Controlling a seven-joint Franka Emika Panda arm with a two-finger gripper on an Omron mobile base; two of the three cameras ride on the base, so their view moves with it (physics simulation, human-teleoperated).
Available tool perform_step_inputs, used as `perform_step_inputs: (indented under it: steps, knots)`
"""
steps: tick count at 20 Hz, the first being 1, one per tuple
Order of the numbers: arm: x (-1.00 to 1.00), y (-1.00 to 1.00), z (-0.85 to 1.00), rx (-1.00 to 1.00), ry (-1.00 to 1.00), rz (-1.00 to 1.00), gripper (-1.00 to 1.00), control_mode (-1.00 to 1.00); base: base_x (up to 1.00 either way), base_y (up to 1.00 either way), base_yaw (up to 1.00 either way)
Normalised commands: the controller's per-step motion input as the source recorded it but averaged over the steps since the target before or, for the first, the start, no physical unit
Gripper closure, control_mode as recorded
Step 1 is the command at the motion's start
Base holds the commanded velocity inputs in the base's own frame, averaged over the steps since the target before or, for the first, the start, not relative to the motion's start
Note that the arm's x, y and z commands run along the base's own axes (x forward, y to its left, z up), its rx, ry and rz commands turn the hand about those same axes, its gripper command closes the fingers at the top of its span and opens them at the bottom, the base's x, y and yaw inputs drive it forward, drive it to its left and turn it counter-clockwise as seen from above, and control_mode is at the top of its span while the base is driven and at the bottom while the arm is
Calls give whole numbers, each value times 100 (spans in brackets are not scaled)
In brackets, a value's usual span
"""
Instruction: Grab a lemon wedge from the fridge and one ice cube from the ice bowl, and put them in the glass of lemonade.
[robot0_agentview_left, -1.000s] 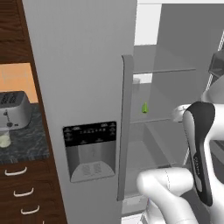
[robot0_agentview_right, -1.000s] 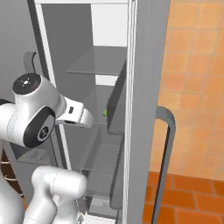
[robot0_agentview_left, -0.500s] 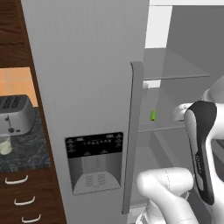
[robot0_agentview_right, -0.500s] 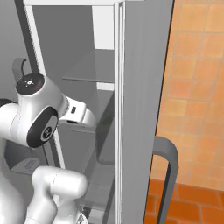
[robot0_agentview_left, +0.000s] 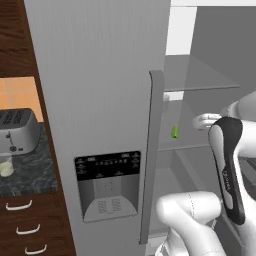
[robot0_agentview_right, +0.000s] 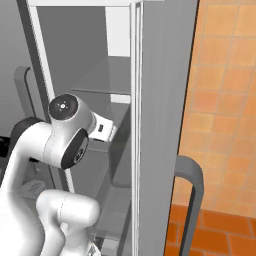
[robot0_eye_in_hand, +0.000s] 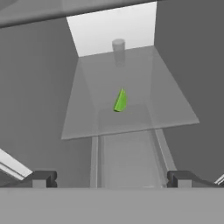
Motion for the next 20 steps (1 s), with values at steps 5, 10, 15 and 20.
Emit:
perform_step_inputs:
  steps: [5, 10, 15, 20]
  knots:
    - [95, 0, -19, 0, 5, 0, -100, -100, 0, 0, 0]
    - [100, 1, -18, -2, 21, 2, -100, -100, 0, 0, 0]
    - [86, 0, -65, 0, 0, 6, -100, -100, 0, 0, 0]
    - [65, 0, -64, 0, 0, 7, -100, -100, 0, 0, 0]
